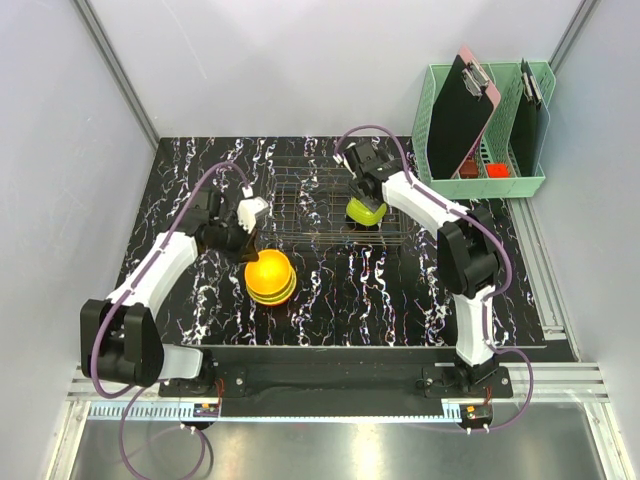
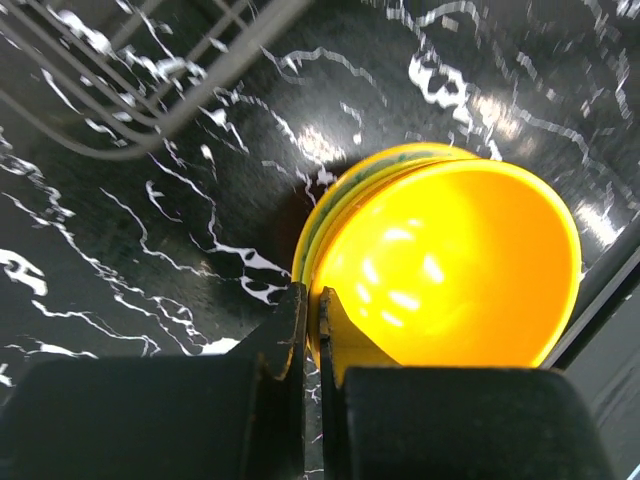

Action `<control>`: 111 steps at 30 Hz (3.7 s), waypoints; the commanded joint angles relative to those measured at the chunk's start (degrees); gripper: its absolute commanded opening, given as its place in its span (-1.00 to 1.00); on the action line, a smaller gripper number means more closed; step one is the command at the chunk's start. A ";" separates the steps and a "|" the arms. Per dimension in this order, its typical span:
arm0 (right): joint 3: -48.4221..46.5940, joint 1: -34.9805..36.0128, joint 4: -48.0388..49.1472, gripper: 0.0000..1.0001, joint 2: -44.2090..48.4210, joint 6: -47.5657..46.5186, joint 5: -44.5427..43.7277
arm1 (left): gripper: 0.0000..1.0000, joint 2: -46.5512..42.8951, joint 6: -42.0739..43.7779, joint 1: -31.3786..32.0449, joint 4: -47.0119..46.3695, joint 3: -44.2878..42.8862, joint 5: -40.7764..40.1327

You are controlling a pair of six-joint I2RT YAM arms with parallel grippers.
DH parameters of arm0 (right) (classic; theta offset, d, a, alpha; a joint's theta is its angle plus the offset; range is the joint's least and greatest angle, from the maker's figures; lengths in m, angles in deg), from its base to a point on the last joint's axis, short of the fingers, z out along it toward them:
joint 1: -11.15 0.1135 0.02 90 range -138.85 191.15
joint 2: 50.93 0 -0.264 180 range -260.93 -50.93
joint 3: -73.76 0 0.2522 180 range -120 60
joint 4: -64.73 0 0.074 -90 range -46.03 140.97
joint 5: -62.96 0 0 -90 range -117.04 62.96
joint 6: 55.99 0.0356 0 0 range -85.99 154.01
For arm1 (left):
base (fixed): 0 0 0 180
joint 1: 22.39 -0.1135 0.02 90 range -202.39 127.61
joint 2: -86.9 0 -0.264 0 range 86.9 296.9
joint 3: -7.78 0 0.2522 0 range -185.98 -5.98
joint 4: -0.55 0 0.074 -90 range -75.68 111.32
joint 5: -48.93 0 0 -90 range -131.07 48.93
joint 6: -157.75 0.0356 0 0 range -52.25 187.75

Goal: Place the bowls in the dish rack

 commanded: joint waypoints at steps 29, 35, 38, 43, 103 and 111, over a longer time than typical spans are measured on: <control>-15.34 1.53 -0.07 0.90 -13.31 1.65 -0.51 | -1.00 -8.53 -4.70 -0.91 -1.96 -5.72 6.79; -16.66 2.94 -0.24 0.91 -15.59 1.73 -0.34 | -1.00 -8.70 -4.61 -0.91 -1.96 -5.37 7.06; -18.68 3.03 -0.24 0.90 -17.26 1.65 -1.83 | -1.00 -8.79 -4.70 -1.09 -1.96 -5.37 7.41; -22.63 3.12 -0.07 0.89 -19.38 1.47 -6.05 | -1.00 -9.05 -4.70 -1.09 -1.87 -5.28 8.20; 0.74 -3.92 -9.83 1.00 5.32 32.49 117.52 | -1.00 -8.26 -7.95 15.00 -6.70 -19.61 -0.32; -1.11 -3.21 -7.81 0.99 1.89 35.57 120.77 | -1.00 -8.35 -8.04 15.61 -7.76 -19.61 -4.27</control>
